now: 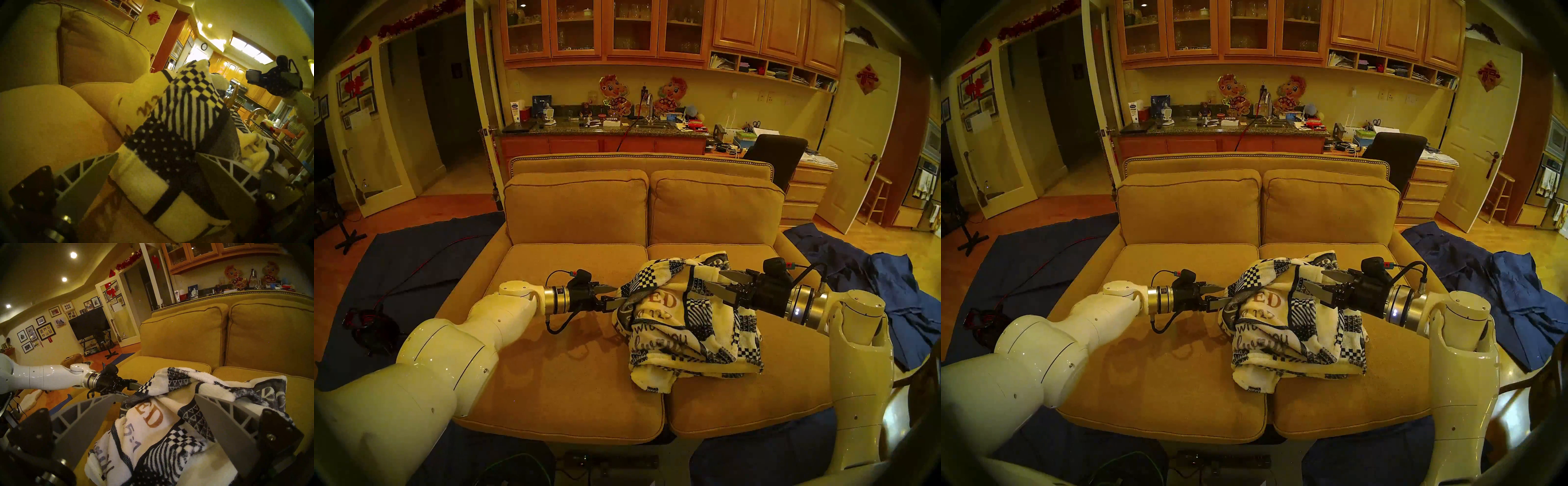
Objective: Fold the blanket in half twice
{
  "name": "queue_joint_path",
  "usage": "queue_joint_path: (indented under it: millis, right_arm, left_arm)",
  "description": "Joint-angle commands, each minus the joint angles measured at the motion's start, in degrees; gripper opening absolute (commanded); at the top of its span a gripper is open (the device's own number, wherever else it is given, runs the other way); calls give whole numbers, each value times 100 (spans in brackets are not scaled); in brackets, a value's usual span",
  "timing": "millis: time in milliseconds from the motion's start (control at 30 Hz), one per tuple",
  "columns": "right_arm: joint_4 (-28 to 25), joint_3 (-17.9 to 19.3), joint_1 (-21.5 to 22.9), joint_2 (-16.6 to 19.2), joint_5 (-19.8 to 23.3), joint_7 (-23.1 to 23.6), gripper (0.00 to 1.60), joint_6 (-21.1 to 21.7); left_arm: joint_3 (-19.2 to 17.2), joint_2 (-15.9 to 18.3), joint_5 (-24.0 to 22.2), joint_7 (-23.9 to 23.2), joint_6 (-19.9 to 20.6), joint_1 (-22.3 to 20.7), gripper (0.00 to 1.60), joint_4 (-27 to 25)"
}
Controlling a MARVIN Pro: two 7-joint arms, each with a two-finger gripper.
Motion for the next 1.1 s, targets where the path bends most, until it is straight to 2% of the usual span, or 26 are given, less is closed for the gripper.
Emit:
queue_joint_path:
  millis: [0, 133, 433, 667, 1067]
  right_arm:
    - [-73, 80, 14, 8, 23, -7, 160, 18]
    - [-64, 89, 11, 7, 20, 3, 160, 25]
    - [-4, 98, 10, 1, 26, 33, 160, -1]
    - [15, 101, 11, -9, 20, 45, 160, -3]
    - [17, 121, -54, 29, -13, 89, 160, 1]
  left_arm:
    - [82, -84, 104, 109, -32, -314, 160, 131]
    - [190, -69, 217, 160, -36, -385, 160, 248]
    - [129, 64, 220, 136, -73, -473, 160, 271]
    - [131, -127, 220, -65, -37, -341, 160, 382]
    - [117, -309, 252, -3, -41, -353, 160, 541]
